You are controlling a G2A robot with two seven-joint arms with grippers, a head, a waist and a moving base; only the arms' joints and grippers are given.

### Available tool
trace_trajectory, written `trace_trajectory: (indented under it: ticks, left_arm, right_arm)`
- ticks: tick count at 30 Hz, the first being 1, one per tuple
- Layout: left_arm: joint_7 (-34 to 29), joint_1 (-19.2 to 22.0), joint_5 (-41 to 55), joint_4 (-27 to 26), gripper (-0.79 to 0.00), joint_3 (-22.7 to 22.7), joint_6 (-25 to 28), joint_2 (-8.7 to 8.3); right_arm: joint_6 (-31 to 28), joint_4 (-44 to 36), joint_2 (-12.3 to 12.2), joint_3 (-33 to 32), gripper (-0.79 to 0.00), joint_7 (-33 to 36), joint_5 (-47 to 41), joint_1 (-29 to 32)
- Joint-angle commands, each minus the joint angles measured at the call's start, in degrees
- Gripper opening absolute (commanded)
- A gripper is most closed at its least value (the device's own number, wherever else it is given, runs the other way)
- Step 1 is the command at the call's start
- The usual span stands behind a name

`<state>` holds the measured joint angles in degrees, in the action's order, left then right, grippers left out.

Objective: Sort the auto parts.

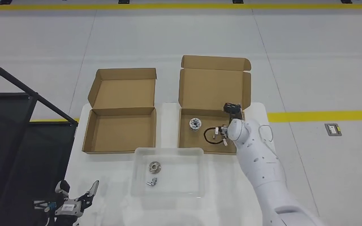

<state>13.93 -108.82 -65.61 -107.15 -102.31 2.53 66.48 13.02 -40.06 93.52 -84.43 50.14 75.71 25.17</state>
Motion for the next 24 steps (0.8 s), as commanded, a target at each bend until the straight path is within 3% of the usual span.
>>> trace_trajectory:
  ticks: [1, 12, 13, 15, 20, 24]
  left_arm:
    - [0.0, 0.0, 0.0, 0.0, 0.0, 0.0, 0.0, 0.0]
    - [0.0, 0.0, 0.0, 0.0, 0.0, 0.0, 0.0, 0.0]
    - [0.0, 0.0, 0.0, 0.0, 0.0, 0.0, 0.0, 0.0]
    - [0.0, 0.0, 0.0, 0.0, 0.0, 0.0, 0.0, 0.0]
    - [0.0, 0.0, 0.0, 0.0, 0.0, 0.0, 0.0, 0.0]
    - [0.0, 0.0, 0.0, 0.0, 0.0, 0.0, 0.0, 0.0]
  right_arm:
    - [-1.51, -5.07, 0.05, 0.68, -0.493, 1.37, -0.62, 2.07]
    - [-12.62, -40.12, 0.36, 10.06, -0.397, 10.59, -2.47, 18.13]
    - [-13.95, -41.55, 0.38, 11.12, -0.382, 11.17, -2.85, 18.98]
    - [-15.64, -43.55, 0.5, 13.61, -0.237, 11.89, -2.95, 19.93]
    - [-19.62, -44.9, 0.85, 20.46, 0.0, 14.78, -1.24, 20.45]
    - [-20.73, -45.27, 1.14, 24.0, 0.0, 15.81, -0.34, 20.47]
